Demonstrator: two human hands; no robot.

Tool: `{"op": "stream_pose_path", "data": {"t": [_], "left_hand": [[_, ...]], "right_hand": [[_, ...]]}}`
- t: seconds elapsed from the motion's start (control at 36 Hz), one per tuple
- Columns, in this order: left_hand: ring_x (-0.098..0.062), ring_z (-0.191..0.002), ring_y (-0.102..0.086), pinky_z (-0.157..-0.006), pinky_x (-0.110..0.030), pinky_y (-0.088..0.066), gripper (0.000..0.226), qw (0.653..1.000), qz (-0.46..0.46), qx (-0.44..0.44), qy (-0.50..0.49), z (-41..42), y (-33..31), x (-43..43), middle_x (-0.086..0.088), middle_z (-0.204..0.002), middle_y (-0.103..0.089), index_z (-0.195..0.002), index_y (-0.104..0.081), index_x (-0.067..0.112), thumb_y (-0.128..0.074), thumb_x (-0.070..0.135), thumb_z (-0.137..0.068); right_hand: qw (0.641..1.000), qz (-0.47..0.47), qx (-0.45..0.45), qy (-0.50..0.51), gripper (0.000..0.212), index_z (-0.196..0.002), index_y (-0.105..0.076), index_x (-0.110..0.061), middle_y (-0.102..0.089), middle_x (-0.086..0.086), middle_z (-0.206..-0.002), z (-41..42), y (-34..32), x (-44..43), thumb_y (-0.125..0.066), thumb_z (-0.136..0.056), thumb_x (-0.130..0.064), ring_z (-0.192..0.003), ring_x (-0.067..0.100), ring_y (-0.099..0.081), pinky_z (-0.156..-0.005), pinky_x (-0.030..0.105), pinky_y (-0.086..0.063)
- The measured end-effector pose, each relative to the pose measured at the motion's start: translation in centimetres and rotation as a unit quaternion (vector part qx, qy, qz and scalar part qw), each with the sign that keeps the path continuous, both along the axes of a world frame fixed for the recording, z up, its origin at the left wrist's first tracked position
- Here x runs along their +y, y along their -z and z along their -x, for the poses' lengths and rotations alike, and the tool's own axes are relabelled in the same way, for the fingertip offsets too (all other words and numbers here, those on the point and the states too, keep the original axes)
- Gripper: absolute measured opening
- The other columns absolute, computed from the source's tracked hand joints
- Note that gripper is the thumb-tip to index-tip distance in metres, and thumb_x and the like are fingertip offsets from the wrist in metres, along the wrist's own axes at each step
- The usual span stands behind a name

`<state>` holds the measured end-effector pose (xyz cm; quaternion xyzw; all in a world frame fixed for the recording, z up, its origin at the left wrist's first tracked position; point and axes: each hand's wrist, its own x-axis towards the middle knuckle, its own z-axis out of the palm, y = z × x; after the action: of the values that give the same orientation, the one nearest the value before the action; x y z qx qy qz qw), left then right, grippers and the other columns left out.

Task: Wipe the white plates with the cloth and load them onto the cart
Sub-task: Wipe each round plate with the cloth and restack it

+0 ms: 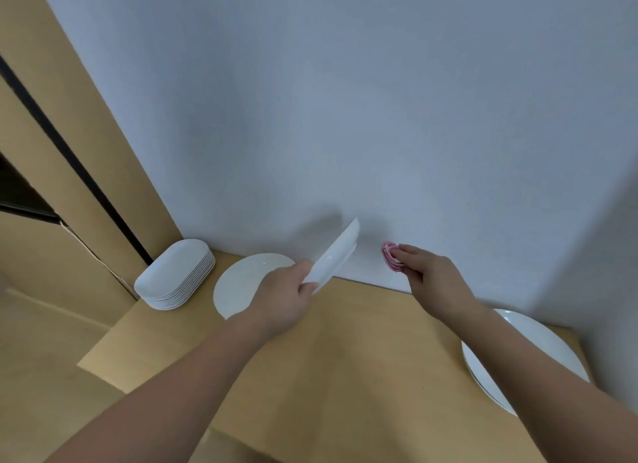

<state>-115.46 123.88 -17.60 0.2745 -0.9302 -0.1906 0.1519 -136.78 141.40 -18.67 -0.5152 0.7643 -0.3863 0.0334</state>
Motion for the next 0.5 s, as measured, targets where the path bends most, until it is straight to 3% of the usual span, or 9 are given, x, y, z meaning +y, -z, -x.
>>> {"op": "stream_pose_path", "data": {"t": [0.11,0.28,0.39,0.5], "left_hand": [[-0.018,-0.052,-0.040,-0.046,-0.027,-0.018,0.006,0.993,0.113,-0.045,0.007,-1.5,0.9,-1.0,0.009,-0.056,-0.038,-0.096,-0.052,0.020,-0.050,0.026,-0.095],[-0.022,-0.053,-0.042,-0.045,-0.027,-0.013,0.012,0.977,0.172,-0.127,-0.015,-3.9,2.4,-2.3,0.006,-0.059,-0.045,-0.085,-0.043,0.026,-0.048,0.019,-0.093],[-0.020,-0.055,-0.039,-0.045,-0.028,-0.012,0.017,0.969,0.185,-0.160,-0.029,-5.0,3.1,-3.0,0.006,-0.057,-0.034,-0.086,-0.038,0.028,-0.045,0.013,-0.091],[-0.020,-0.066,-0.049,-0.049,-0.030,-0.021,0.024,0.967,0.177,-0.183,-0.023,-5.7,3.9,-3.8,0.004,-0.076,-0.056,-0.098,-0.050,0.023,-0.042,0.005,-0.084]], "right_hand": [[0.999,0.011,0.041,-0.018,0.043,-0.122,-0.066,-0.014,-0.058,-0.011,-0.131,-1.2,-1.0,-0.5,-0.052,-0.090,0.010,-0.119,0.021,-0.058,-0.100,0.034,-0.046],[0.995,0.020,0.091,-0.039,0.046,-0.123,-0.066,-0.019,-0.040,-0.042,-0.120,-2.1,-1.5,-0.9,-0.052,-0.090,0.010,-0.106,0.021,-0.059,-0.096,0.024,-0.040],[0.994,0.011,0.108,-0.032,0.047,-0.122,-0.067,-0.020,-0.046,-0.036,-0.115,-2.6,-1.4,-1.3,-0.052,-0.089,0.011,-0.099,0.023,-0.060,-0.087,0.025,-0.043],[0.993,0.003,0.119,-0.029,0.046,-0.118,-0.068,-0.018,-0.052,-0.028,-0.107,-3.3,-1.3,-1.6,-0.054,-0.087,0.012,-0.092,0.024,-0.060,-0.080,0.025,-0.043]]}}
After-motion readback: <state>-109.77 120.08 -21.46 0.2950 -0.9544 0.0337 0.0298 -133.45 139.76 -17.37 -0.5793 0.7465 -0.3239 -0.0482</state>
